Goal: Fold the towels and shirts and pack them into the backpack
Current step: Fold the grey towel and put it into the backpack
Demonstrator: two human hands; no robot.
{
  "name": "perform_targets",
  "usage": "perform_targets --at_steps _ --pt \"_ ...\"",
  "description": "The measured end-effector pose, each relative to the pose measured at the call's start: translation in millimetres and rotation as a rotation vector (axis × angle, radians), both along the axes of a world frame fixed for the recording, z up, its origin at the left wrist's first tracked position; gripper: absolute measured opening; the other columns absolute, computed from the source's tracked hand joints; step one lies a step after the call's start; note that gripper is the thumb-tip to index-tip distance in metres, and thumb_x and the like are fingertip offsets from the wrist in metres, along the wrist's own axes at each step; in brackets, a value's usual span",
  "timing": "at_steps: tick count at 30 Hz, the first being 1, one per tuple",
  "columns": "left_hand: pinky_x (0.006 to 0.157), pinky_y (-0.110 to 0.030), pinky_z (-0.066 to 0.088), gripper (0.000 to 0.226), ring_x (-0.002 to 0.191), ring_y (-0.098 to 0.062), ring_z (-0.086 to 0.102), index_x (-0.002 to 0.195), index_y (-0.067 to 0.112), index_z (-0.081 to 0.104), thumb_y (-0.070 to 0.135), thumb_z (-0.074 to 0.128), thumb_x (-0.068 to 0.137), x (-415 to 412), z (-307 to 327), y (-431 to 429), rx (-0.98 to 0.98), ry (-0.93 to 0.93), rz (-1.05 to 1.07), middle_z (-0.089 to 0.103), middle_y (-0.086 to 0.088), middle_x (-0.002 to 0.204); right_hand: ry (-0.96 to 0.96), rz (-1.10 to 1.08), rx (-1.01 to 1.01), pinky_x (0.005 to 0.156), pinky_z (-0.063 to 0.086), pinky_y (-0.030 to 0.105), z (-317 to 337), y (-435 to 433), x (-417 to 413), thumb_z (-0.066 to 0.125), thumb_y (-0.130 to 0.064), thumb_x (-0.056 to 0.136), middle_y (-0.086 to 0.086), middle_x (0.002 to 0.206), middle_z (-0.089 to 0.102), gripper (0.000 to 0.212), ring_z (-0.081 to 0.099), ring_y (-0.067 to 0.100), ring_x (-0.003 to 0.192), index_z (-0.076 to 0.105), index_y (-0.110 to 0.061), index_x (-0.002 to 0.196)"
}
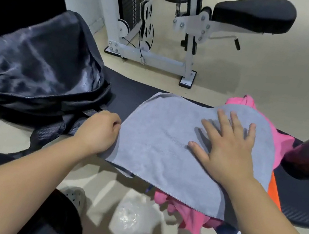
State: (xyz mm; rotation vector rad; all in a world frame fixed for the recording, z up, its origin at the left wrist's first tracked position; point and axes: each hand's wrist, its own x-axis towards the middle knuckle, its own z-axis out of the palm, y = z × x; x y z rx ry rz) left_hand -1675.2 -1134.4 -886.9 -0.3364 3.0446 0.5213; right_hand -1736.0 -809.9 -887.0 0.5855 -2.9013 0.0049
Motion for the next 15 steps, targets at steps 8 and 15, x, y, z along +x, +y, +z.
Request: perform_targets --at_steps 8,15 --pt "0.058 -0.031 0.044 0.029 0.064 -0.017 0.055 0.075 0.014 0.061 0.036 0.077 0.084 -29.3 23.3 -12.5 0.102 -0.316 -0.097 0.063 0.004 0.069 -0.292 0.078 0.190 0.119 -0.010 0.061 -2.7 5.5 -3.7 0.006 -0.089 0.080 -0.007 0.167 0.015 0.087 0.000 0.022 0.155 0.021 -0.046 0.155" --pt "0.062 -0.034 0.043 0.026 0.061 -0.016 0.051 0.074 0.007 0.060 0.024 0.076 0.085 -34.1 14.1 -21.4 0.603 -0.149 -0.006 0.061 -0.005 0.065 -0.250 -0.052 0.087 0.118 -0.001 0.062 12.0 -21.7 0.7 0.014 -0.091 0.078 -0.009 0.148 0.044 0.087 0.018 0.023 0.151 0.051 -0.039 0.136"
